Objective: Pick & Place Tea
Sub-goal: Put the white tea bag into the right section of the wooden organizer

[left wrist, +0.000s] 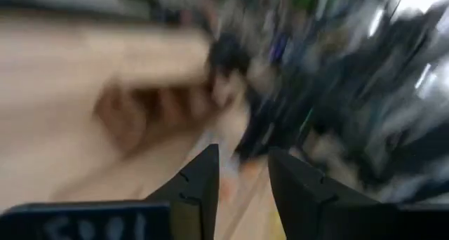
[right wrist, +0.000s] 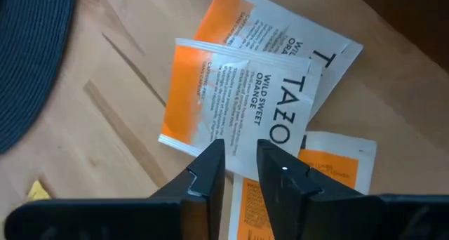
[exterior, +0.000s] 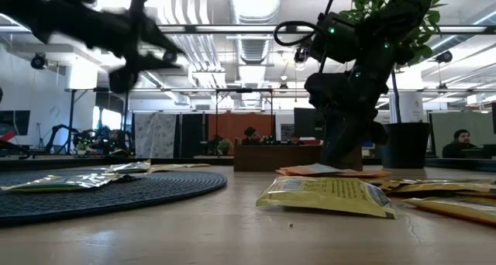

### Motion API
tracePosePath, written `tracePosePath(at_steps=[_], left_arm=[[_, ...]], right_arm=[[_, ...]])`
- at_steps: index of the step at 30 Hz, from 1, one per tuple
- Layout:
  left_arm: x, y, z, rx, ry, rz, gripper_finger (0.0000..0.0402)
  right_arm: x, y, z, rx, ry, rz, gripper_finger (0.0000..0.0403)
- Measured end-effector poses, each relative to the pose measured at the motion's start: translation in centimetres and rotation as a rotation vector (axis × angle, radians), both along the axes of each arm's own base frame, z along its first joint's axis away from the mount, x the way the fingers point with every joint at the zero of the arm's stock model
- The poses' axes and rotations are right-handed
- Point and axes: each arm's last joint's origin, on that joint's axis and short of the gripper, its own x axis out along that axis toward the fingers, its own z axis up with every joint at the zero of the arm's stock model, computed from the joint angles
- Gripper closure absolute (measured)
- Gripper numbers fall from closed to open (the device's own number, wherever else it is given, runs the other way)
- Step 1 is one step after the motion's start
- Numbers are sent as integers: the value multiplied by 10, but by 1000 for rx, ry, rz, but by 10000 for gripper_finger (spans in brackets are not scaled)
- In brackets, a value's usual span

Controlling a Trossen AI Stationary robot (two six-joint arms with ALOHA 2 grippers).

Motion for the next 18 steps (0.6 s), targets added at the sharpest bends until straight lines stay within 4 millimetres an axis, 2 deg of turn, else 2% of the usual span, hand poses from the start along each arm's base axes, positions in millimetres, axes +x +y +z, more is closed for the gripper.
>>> tracePosePath(at_steps=[3, 6, 11, 18], left_arm=[[23, -1, -9, -8, 72, -55, 308], [43, -1, -28, -25, 192, -88, 338], [84, -2, -31, 65, 251, -160, 394], [134, -3, -39, 181, 318, -271, 401]], right_arm=[[-1, 0, 2, 1, -7, -4, 315], [-1, 0, 4, 7, -9, -14, 312], [-5, 1, 4, 11, 17, -17, 310], [-11, 3, 12, 36, 32, -54, 310]])
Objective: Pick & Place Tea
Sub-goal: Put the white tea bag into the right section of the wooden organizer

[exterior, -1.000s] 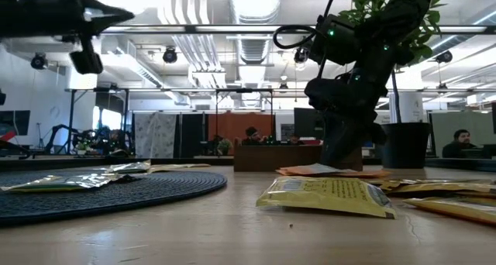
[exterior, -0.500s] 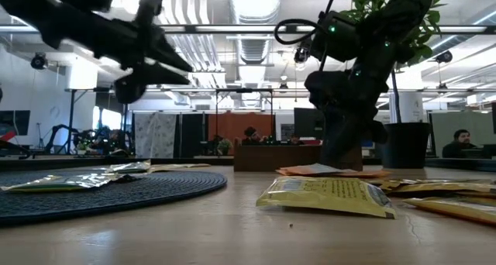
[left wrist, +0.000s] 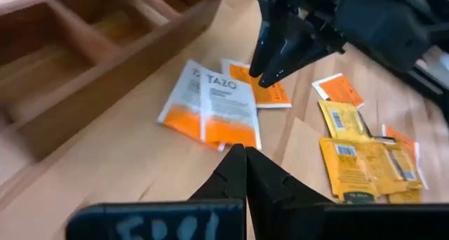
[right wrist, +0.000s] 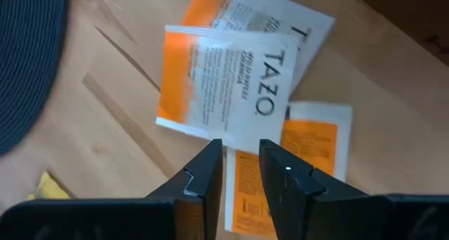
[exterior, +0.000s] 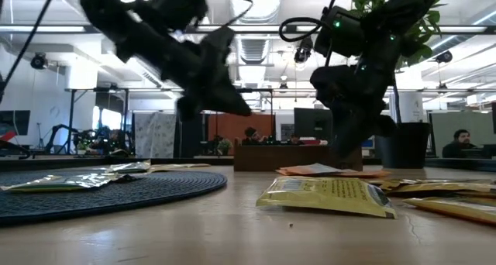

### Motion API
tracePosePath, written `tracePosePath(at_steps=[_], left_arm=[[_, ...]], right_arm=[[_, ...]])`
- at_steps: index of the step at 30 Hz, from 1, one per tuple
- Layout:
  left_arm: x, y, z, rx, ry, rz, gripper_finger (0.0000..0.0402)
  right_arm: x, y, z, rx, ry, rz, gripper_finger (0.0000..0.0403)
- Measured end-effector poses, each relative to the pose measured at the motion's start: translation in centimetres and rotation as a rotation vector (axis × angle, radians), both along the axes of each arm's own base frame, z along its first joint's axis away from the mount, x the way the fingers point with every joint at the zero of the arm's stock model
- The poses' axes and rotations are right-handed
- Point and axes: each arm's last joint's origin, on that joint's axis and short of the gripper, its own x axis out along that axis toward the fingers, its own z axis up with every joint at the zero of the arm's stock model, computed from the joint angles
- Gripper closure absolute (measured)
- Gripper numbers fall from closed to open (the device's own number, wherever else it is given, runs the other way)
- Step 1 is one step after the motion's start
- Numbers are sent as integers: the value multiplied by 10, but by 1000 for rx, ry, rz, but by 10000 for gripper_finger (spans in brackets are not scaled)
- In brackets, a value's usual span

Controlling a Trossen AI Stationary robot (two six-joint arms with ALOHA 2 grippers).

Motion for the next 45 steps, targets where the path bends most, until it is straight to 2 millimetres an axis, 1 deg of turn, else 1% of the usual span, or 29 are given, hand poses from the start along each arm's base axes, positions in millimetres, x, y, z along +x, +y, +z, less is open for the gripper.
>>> tracePosePath(at_steps=[3, 6, 10, 15, 17, 19, 22, 24, 30, 34, 39, 45], left_arm=[[14, -1, -11, 0, 39, -31, 401], [28, -1, -17, 0, 41, -51, 401], [42, -2, -33, -16, 84, -78, 401], [59, -2, -42, -18, 87, -81, 401], [62, -2, -44, -20, 95, -79, 401], [65, -1, -41, -15, 80, -76, 401], [66, -1, -37, 7, 67, -71, 401], [65, -1, -38, 22, 75, -64, 401], [68, 8, -50, 30, 88, -34, 401], [74, 13, -59, 19, 88, -25, 401], [81, 13, -64, -8, 99, -52, 401], [79, 12, -68, -20, 126, -51, 401]], right_arm=[[-1, 1, 4, 8, -18, -18, 310], [-2, 3, 7, 16, -28, -33, 310], [-4, 4, 7, 11, -29, -34, 310], [-5, 4, 5, 11, -23, -33, 310], [-5, 4, 5, 12, -19, -34, 310], [-5, 4, 5, 12, -20, -33, 310], [-7, 4, 3, 12, -13, -34, 309], [-7, 4, 2, 9, -12, -37, 309], [-8, 4, 0, 0, -9, -46, 309], [-8, 3, 0, -11, -11, -58, 309], [-9, 2, -1, -17, -6, -97, 309], [-18, -4, -11, 3, 24, -163, 309]])
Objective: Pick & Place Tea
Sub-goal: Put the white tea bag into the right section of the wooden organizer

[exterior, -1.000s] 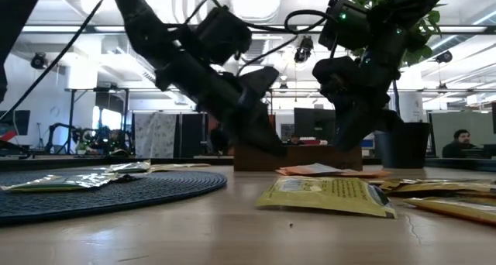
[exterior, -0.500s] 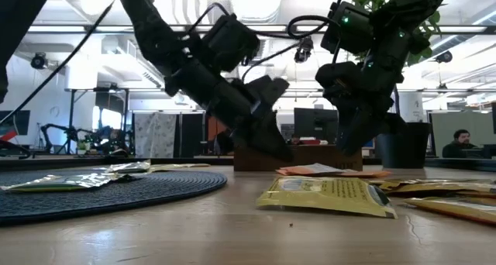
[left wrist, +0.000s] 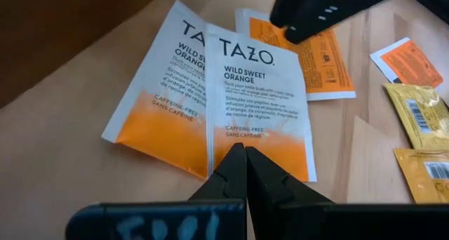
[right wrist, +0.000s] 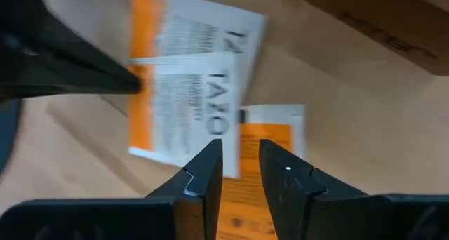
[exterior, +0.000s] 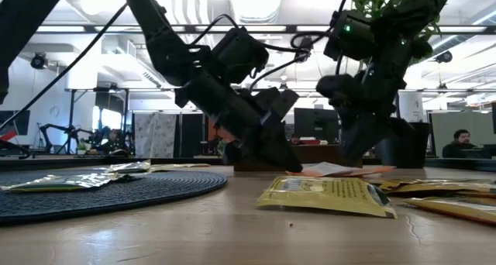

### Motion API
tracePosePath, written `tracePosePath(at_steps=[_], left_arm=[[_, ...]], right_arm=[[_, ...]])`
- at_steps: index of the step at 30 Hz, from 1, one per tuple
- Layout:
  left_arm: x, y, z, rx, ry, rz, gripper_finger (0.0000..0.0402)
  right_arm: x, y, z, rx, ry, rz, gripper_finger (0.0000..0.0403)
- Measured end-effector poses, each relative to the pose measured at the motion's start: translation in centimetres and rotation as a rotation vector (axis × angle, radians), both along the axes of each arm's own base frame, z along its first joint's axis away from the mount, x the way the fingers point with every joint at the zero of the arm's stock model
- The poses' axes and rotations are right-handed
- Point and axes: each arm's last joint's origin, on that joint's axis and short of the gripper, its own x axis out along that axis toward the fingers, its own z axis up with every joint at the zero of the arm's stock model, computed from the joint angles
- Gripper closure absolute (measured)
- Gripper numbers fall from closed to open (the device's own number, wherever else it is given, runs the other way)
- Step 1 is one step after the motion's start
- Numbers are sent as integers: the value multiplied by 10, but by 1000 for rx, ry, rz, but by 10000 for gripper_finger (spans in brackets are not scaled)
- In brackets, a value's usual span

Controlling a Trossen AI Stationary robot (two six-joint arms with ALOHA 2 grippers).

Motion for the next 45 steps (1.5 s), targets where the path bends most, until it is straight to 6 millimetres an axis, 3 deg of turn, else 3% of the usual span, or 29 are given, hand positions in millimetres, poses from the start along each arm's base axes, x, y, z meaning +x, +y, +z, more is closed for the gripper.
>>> tracePosePath(at_steps=[8, 22, 29, 41, 45], left_arm=[[0, 0, 0, 0, 2, -2, 401], [0, -1, -1, -5, 8, 1, 401], [0, -1, -2, -5, 5, 1, 401], [0, -1, -2, -14, 3, 8, 401], [0, -1, -1, -23, 2, 13, 401]], right_arm=[[3, -1, -5, 14, -106, 7, 309], [1, -2, -12, -26, -82, -2, 309], [9, -1, -26, 31, -74, 50, 309], [14, -1, -22, 17, -119, 79, 310], [13, -1, -19, 11, -127, 90, 327]])
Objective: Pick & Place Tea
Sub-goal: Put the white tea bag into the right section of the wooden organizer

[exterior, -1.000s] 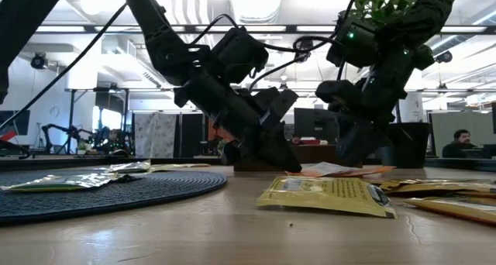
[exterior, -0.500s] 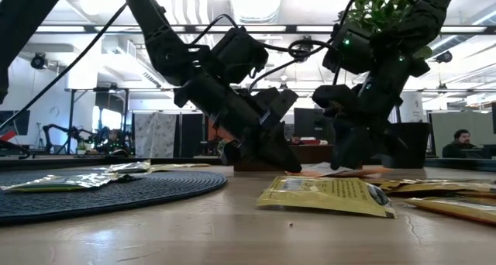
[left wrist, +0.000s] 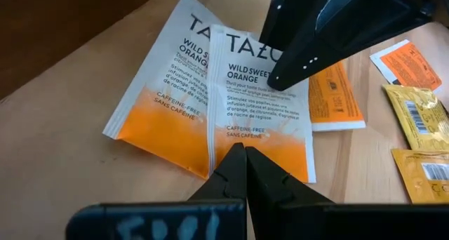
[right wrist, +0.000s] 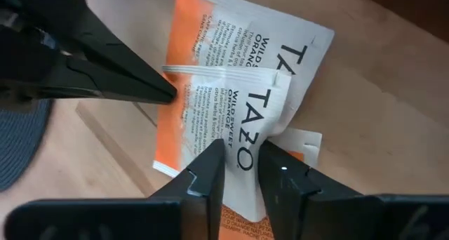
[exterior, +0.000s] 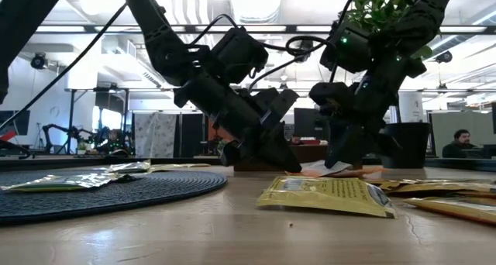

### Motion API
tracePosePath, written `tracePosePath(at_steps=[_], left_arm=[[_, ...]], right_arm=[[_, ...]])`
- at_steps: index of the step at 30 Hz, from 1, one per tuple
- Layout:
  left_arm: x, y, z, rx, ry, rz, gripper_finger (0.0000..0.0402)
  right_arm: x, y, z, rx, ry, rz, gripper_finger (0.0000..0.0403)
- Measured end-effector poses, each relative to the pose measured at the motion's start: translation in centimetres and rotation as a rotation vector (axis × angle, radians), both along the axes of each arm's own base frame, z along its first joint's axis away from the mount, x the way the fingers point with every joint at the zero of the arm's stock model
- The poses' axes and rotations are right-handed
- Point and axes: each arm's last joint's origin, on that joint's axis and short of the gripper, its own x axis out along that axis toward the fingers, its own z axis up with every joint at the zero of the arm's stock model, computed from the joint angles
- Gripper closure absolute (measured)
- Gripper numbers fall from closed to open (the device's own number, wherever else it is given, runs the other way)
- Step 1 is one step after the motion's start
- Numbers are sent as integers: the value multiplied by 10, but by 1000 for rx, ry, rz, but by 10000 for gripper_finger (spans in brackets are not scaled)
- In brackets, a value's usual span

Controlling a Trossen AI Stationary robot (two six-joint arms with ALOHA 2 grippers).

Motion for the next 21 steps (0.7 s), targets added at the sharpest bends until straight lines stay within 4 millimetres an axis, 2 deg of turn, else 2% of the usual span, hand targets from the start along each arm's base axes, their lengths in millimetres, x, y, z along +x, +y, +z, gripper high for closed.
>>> tracePosePath(at_steps=[7, 13, 19, 21], left_arm=[[-4, -1, 10, -10, 10, -2, 401], [-10, -1, 26, 5, 28, 7, 401], [-10, -3, 27, 4, 26, 11, 401], [-9, -4, 29, 4, 10, 8, 401]], right_arm=[[-5, 0, 11, -44, -8, 49, 386], [-17, 0, 28, -74, 54, 95, 394], [-27, 3, 51, -57, 2, 157, 394], [-28, 4, 51, -39, 5, 166, 394]])
